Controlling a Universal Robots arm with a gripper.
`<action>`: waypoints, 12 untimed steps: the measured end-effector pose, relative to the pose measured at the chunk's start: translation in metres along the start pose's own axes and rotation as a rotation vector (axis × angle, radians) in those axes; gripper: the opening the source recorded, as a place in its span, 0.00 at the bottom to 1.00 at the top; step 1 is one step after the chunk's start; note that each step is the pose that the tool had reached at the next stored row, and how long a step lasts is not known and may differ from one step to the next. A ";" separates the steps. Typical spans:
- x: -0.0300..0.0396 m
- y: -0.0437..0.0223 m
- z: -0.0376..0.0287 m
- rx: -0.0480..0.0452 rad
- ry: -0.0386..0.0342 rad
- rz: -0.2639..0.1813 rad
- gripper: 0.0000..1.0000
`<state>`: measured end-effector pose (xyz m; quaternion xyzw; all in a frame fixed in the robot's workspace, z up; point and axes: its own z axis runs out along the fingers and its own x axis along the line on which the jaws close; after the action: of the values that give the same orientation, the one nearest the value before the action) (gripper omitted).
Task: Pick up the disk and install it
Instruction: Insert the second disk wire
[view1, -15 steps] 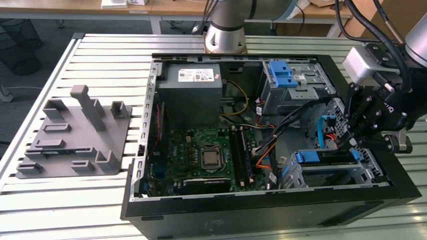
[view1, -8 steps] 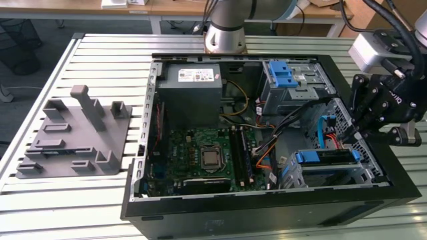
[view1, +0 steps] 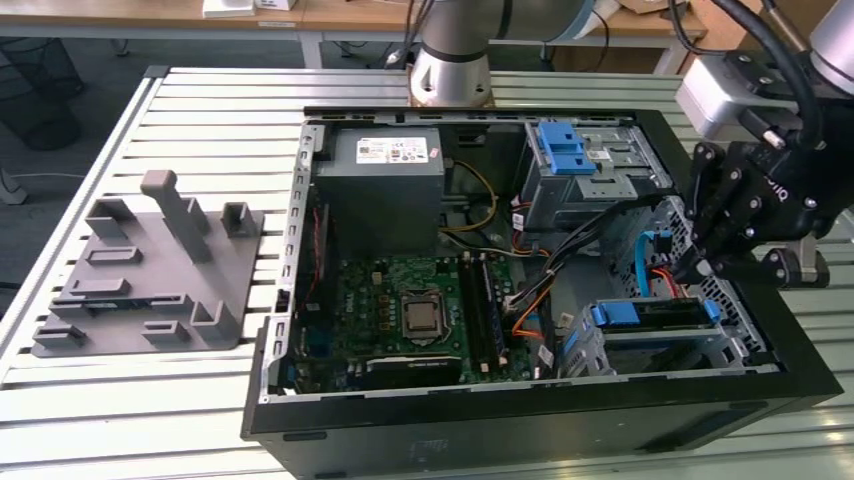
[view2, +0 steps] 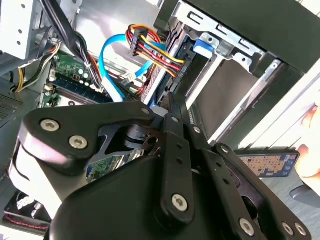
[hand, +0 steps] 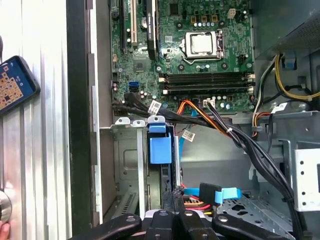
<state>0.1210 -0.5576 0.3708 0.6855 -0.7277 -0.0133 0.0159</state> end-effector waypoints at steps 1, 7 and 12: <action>-0.0002 0.0004 -0.0027 0.0007 -0.0001 0.000 0.11; -0.0043 0.0037 -0.0150 0.0042 -0.0005 0.000 0.11; -0.0092 0.0167 -0.0150 0.0112 -0.0006 0.000 0.11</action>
<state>0.1055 -0.5474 0.3864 0.6856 -0.7278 -0.0094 0.0119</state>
